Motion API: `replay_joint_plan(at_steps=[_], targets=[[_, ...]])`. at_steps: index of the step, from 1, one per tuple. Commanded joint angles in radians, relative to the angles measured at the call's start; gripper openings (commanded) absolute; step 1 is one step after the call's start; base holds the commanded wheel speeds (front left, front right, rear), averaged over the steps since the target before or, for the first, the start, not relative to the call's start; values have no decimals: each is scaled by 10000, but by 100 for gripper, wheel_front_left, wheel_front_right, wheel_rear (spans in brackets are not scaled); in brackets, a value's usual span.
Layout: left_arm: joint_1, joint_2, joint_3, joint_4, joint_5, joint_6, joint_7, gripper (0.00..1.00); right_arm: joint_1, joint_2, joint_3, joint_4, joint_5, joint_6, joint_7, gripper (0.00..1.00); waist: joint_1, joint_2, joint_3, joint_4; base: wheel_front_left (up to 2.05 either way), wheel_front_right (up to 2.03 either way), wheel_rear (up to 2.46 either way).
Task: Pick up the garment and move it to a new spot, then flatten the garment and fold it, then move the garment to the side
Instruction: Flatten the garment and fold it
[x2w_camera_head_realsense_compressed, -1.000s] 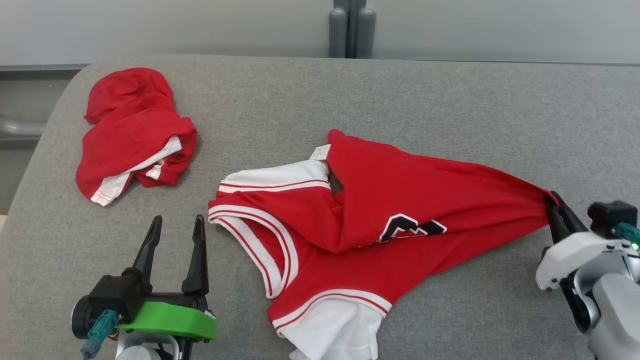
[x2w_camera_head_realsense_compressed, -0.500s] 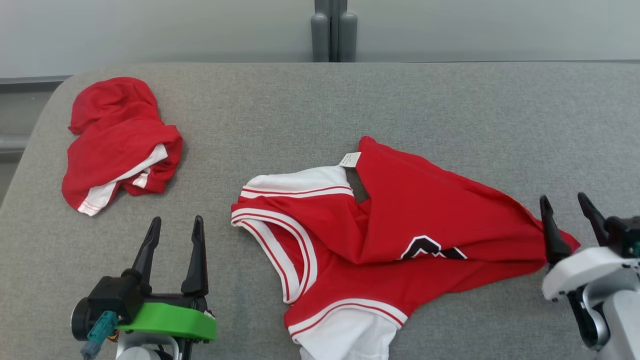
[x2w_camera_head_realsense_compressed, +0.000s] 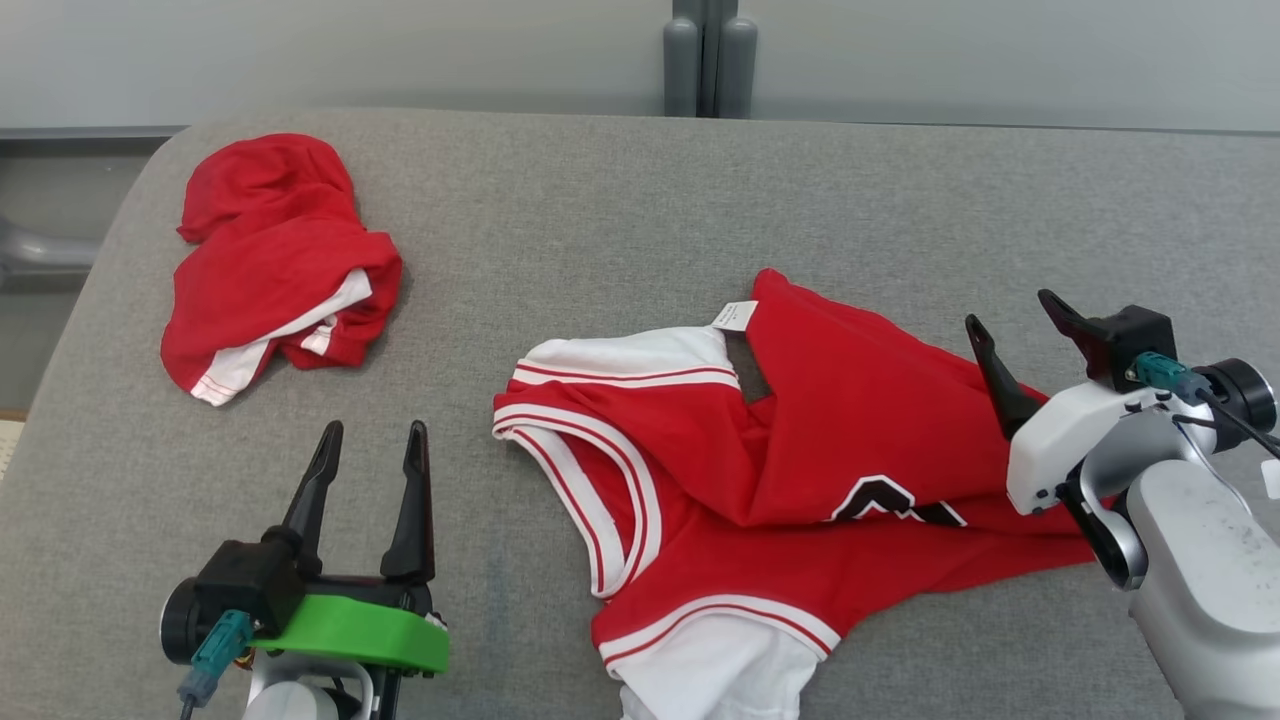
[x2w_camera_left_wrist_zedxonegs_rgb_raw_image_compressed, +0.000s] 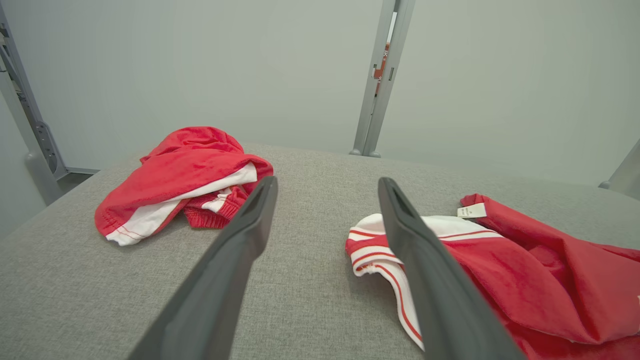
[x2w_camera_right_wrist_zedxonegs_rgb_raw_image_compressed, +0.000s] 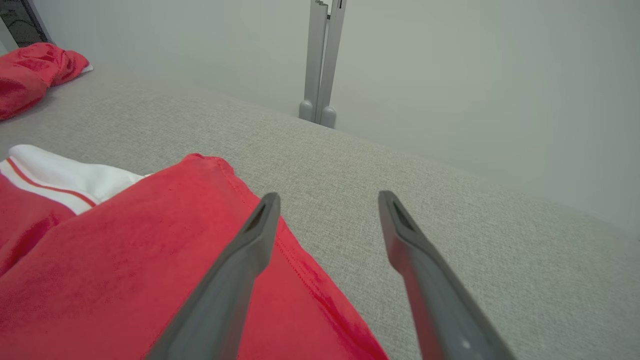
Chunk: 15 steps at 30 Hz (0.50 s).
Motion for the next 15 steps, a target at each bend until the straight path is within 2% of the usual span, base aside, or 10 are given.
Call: replay_joint_plan(at_steps=[1,7,15], targets=[[-155,-1,-20,-14,-61,-29,-31,100,-195,-124,149,274,-68,-17,106,100,0,-1,210,208,0,0,0],[-340,-4,-150,21,-258,-29,-31,100,-968,-456,1100,1799,238,-17,369,100,0,-1,545,515,0,0,0],[-477,-5,-199,41,-336,-29,-33,100,-1641,-534,2193,3476,979,-17,808,100,0,-1,698,633,0,0,0]])
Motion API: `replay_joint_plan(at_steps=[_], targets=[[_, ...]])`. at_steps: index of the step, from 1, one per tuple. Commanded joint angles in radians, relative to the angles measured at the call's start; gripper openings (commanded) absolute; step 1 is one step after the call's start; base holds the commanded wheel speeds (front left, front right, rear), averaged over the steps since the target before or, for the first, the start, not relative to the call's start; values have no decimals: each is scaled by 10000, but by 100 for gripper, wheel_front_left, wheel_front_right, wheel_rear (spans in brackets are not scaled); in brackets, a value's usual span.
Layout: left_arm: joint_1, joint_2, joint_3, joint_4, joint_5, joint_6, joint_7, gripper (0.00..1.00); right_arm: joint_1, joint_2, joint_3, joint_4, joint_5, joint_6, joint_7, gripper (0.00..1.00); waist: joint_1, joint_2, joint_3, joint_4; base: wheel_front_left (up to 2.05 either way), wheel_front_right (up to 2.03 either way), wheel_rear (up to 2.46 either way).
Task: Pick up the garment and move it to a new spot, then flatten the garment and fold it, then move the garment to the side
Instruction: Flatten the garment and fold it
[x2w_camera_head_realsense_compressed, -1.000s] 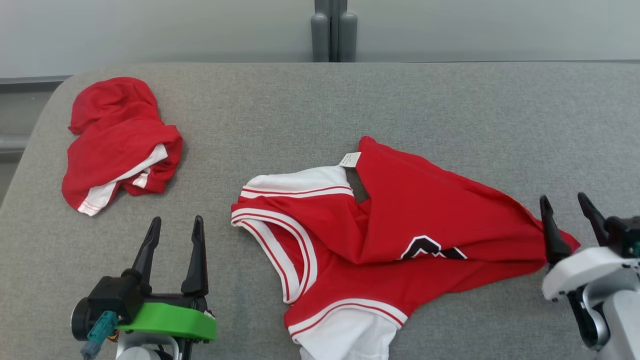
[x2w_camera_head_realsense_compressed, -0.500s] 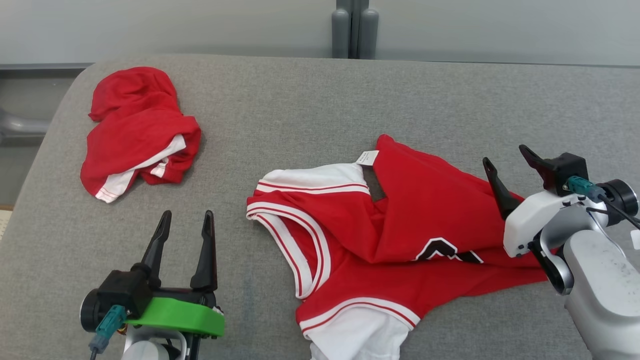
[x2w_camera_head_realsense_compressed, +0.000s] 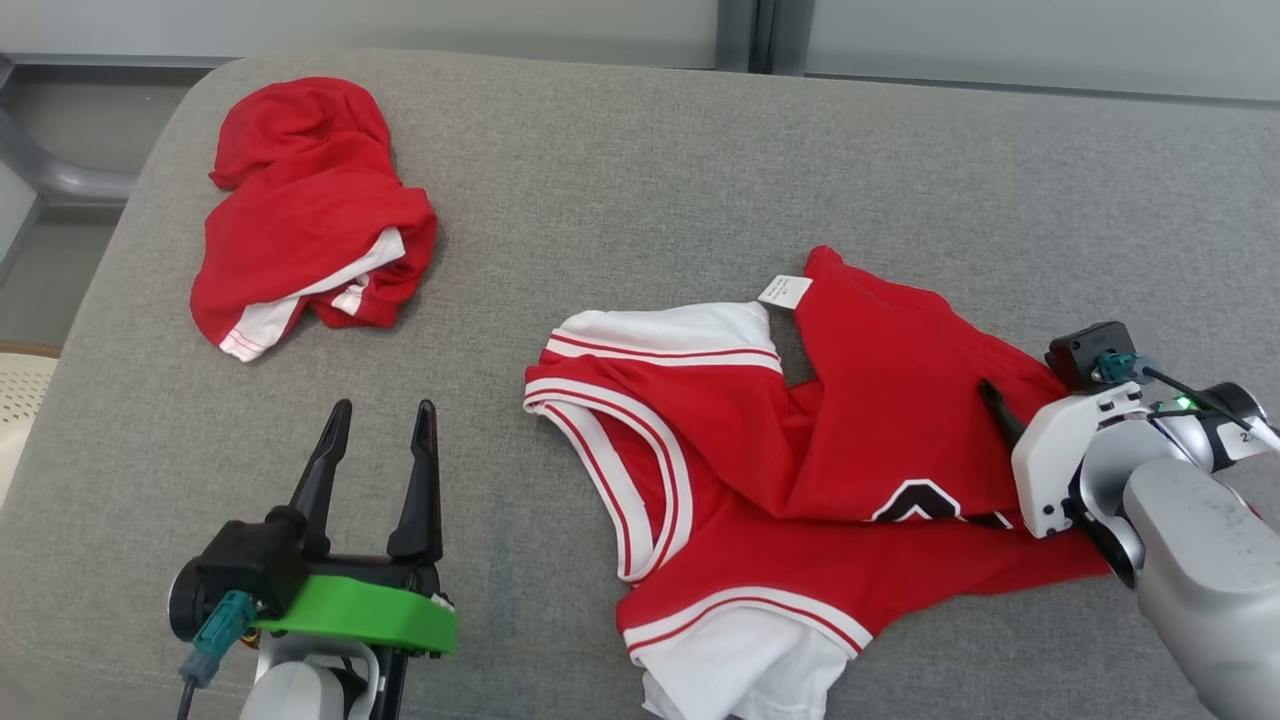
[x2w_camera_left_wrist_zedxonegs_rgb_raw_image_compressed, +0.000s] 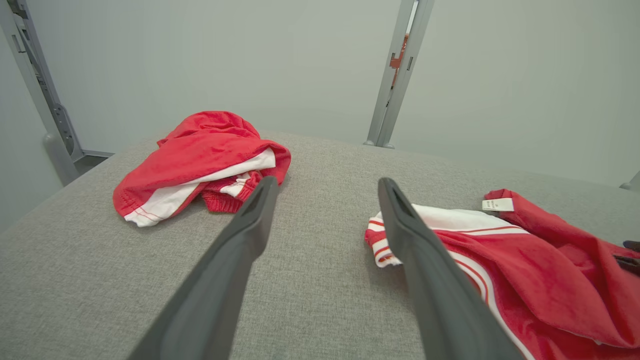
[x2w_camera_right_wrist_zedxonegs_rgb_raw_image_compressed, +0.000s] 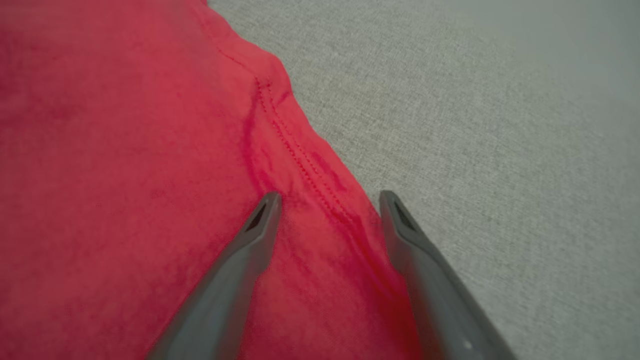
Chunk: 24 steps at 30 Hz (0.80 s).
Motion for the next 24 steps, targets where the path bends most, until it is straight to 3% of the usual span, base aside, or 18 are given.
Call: replay_joint_plan(at_steps=[1,3,4,5,14,24], targets=[[-183,-3,-5,4,-86,-30,-33,100,-198,-75,188,259,125,-17,98,100,0,-1,55,26,0,0,0],[-236,-4,-26,9,-87,-30,-35,100,-270,-42,470,615,289,-17,317,100,0,-1,92,34,0,0,0],[-246,-4,-39,10,-95,-30,-35,100,-315,-3,616,762,417,-17,451,57,0,-1,111,36,0,0,0],[-255,-4,-50,5,-103,-30,-35,100,-366,17,749,843,532,-17,532,1,0,-1,127,37,0,0,0],[-332,-3,-52,-6,-120,-28,-33,100,-1926,-310,737,1019,1495,-20,-296,0,0,-1,276,-21,0,0,0],[-412,-3,-214,35,-213,-30,-33,100,-3824,-765,-1460,3450,1428,-19,-1943,0,0,-1,367,207,0,0,0]])
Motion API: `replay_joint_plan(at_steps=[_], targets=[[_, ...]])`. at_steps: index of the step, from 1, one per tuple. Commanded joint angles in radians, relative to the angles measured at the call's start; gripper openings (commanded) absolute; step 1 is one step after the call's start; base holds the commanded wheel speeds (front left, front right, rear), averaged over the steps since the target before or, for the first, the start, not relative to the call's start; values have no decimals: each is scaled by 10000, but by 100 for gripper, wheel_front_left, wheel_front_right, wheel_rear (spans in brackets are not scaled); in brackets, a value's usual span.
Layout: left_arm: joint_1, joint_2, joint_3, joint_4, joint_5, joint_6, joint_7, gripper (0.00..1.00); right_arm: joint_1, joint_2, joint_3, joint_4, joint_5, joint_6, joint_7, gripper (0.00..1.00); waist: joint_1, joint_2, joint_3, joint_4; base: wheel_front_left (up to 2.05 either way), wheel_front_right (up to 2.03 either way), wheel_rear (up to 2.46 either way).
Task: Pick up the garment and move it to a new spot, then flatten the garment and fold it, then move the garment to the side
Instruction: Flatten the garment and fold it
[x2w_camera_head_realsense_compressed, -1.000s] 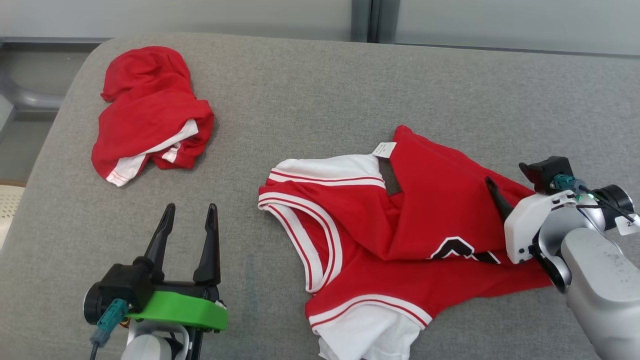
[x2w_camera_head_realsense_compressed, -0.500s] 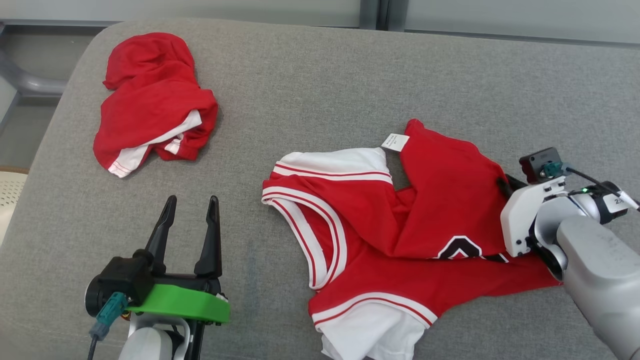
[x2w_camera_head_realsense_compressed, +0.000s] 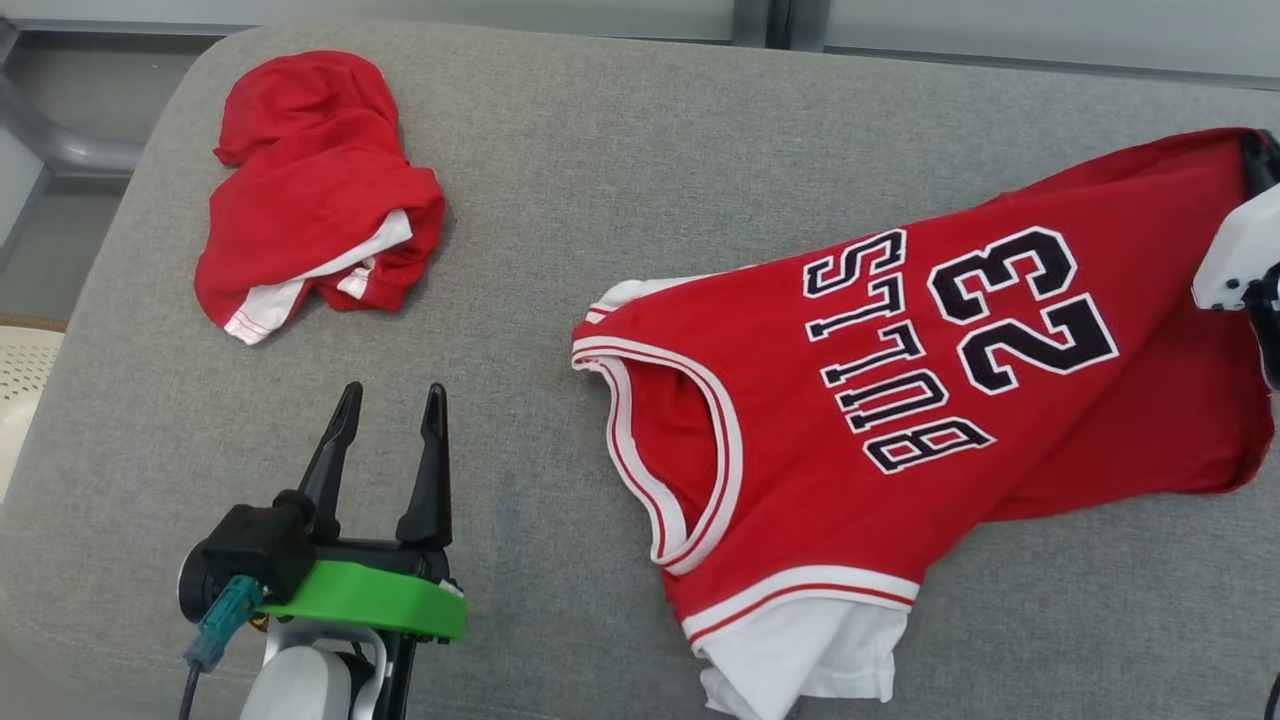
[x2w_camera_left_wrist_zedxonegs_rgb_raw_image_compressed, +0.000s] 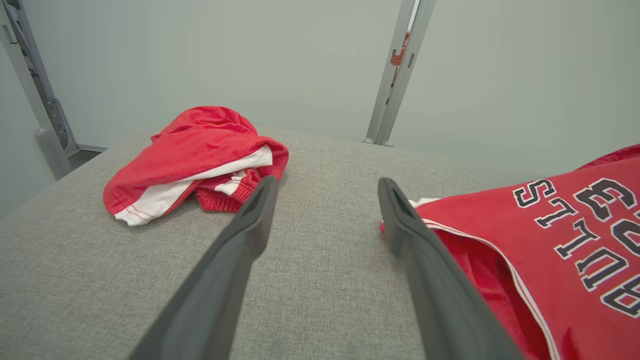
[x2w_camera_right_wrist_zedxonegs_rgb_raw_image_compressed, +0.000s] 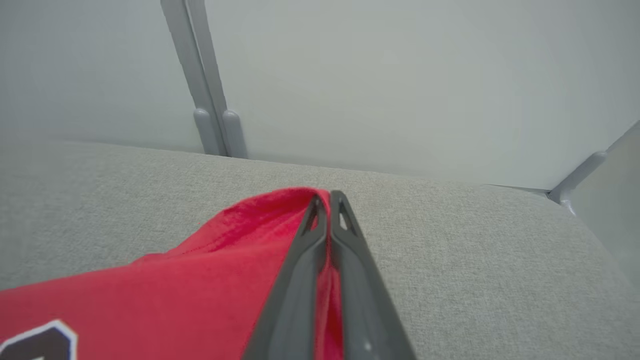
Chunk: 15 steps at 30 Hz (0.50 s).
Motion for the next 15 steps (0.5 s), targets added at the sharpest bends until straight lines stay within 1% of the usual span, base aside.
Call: replay_joint_plan(at_steps=[1,2,3,4,8,10,13,15], targets=[[-113,-1,1,17,-18,-28,-33,100,-101,191,-152,311,-133,-19,-184,0,0,-1,7,43,0,0,0],[-96,-1,2,23,-28,-30,-31,100,-128,329,-224,502,-176,-19,-286,28,0,-1,10,56,0,0,0],[-84,-1,7,27,-39,-30,-31,100,-147,389,-276,611,-216,-19,-373,77,0,-1,10,60,0,0,0],[-65,-1,13,29,-44,-30,-31,100,-127,424,-307,719,-269,-21,-461,100,0,-1,4,55,0,0,0],[68,-1,84,53,-22,-28,-31,100,128,673,-300,860,-396,-19,-673,100,0,-1,-117,-70,0,0,0],[122,0,116,69,38,-30,-31,100,227,723,-263,672,-461,-19,-769,100,0,-1,-235,-184,0,0,0],[222,0,175,72,152,-28,-33,100,582,736,-300,161,-437,-19,-838,100,0,-1,-461,-402,0,0,0],[273,0,220,57,217,-28,-31,100,938,708,-428,-572,-396,-19,-835,100,0,-1,-607,-545,0,0,0]])
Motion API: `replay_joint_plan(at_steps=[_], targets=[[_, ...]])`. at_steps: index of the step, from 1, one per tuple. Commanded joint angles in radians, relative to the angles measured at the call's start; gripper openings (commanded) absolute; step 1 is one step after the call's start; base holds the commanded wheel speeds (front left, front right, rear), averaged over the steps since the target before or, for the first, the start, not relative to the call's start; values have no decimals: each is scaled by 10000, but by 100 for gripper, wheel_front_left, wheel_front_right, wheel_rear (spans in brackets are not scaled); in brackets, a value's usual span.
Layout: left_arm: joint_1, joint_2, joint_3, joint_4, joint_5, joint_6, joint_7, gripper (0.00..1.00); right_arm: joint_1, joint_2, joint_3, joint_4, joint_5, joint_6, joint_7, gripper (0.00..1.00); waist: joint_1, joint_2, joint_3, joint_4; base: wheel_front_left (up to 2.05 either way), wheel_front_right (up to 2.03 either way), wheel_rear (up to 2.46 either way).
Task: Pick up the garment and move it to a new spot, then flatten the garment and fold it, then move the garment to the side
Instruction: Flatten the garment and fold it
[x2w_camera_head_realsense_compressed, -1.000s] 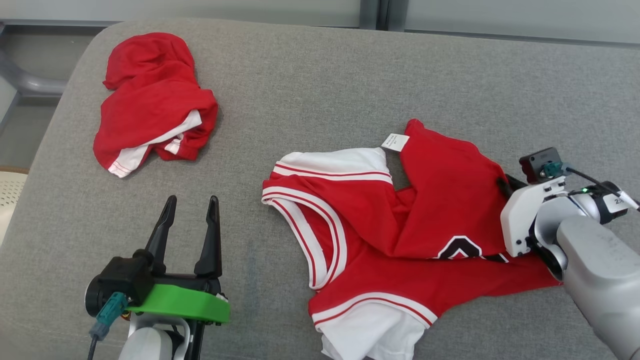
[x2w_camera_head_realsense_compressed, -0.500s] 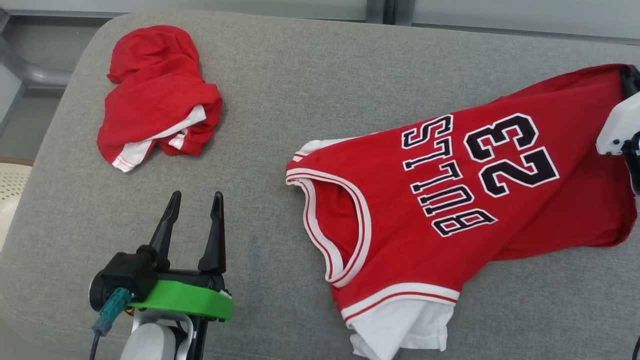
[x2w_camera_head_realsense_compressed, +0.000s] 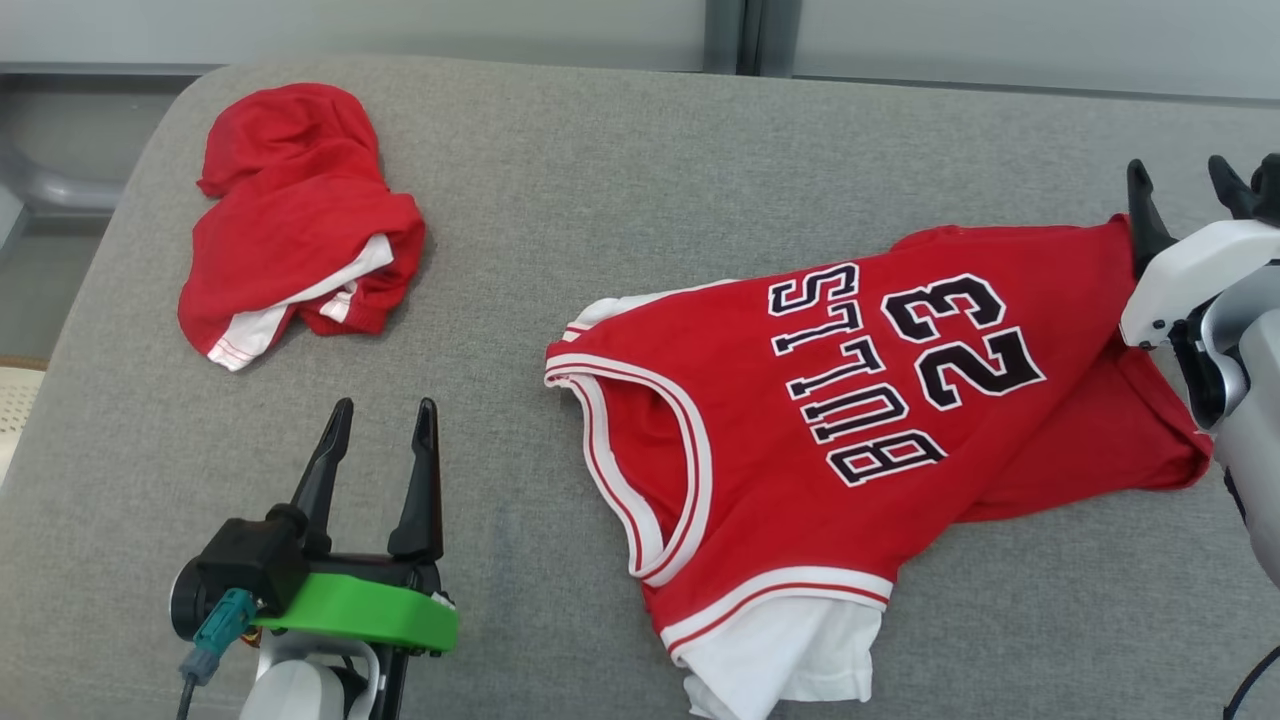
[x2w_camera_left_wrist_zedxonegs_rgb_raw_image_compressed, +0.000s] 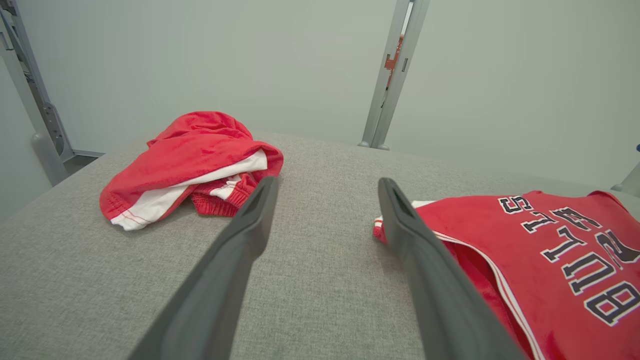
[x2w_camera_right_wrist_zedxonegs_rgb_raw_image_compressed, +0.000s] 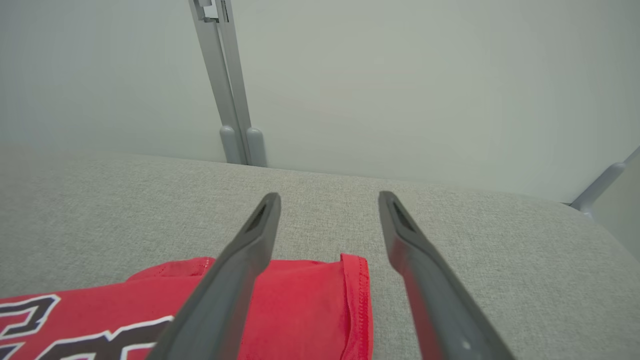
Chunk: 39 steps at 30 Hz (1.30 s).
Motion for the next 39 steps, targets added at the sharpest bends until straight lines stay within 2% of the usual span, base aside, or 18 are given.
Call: replay_joint_plan(at_steps=[1,8,14,20,28,29,31,32,33,39], targets=[[119,3,82,-10,153,-28,-31,100,448,-68,-96,-484,-9,-17,-46,100,0,0,-282,-291,0,0,0],[446,5,272,-83,244,-28,-31,100,2904,-53,-934,-2872,-156,-17,-47,100,0,0,-686,-777,0,0,0],[548,5,321,-159,274,-28,-33,100,4905,106,-1541,-3866,-437,-17,-47,100,0,0,-678,-978,0,0,0],[376,5,302,-184,322,-28,-31,100,5854,290,-1861,-3922,-668,-17,-48,100,0,0,-472,-1054,0,0,0],[202,5,188,-143,360,-28,-31,100,5621,487,-2002,-3146,-826,-17,116,100,0,0,-309,-911,0,0,0],[204,5,197,-146,363,-28,-31,100,5552,501,-2002,-3071,-831,-17,98,97,0,0,-297,-891,0,0,0],[246,5,250,-157,375,-27,-31,100,5390,549,-1978,-2906,-814,-17,78,44,0,0,-279,-878,0,0,0],[269,5,273,-166,378,-27,-31,100,5328,560,-1961,-2755,-776,-17,111,10,0,0,-259,-874,0,0,0],[275,5,278,-165,379,-28,-31,100,5266,559,-1916,-2584,-769,-17,191,0,0,0,-238,-865,0,0,0],[161,5,283,-102,404,-28,-31,100,4863,620,-1725,-2191,-649,-17,48,0,0,0,-240,-834,0,0,0]])
